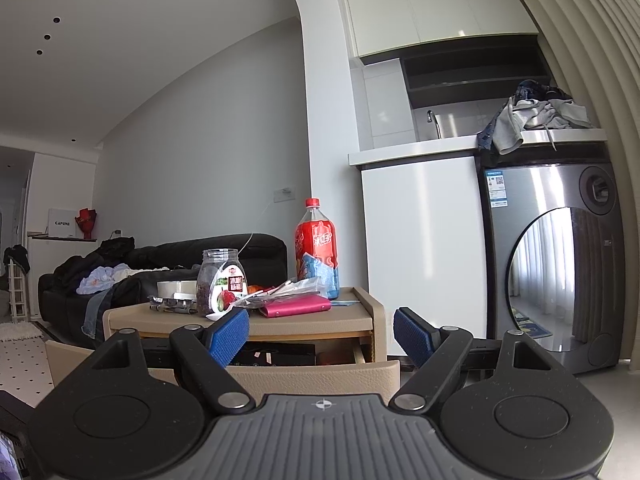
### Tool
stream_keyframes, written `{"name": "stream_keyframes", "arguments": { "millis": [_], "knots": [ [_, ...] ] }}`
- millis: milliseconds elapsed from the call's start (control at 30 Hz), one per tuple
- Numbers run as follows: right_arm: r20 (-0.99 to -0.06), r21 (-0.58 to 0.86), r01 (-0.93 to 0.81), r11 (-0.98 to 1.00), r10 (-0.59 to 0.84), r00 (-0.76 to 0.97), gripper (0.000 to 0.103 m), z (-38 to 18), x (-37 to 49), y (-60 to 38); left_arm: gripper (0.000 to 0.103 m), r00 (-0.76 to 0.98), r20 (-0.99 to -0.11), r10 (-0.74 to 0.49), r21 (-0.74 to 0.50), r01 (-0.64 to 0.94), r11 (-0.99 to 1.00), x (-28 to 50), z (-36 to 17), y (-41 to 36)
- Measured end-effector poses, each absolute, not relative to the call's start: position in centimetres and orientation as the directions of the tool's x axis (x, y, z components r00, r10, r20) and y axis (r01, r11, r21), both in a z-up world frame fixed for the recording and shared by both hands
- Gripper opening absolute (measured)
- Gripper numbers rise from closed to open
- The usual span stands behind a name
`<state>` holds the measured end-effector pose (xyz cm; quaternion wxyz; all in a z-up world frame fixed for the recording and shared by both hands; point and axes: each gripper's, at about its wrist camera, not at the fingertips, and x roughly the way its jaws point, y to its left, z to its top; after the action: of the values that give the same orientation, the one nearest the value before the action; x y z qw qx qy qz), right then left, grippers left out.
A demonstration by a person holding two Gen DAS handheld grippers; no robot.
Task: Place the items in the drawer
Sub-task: 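Push the top drawer shut by its knob with the left gripper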
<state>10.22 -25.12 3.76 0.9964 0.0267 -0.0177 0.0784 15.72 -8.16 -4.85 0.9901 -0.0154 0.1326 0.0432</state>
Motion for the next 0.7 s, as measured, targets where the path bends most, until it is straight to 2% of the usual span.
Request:
{"name": "stream_keyframes", "arguments": {
  "millis": [700],
  "knots": [
    [0.030, 0.046, -0.163, 0.986, 0.162, 0.986, 0.083, 3.5, 10.5, -25.0, 0.019, 0.959, -0.271, 0.085, -0.019, -0.093, 0.995, 18.1, -4.8, -8.1]
  ]
}}
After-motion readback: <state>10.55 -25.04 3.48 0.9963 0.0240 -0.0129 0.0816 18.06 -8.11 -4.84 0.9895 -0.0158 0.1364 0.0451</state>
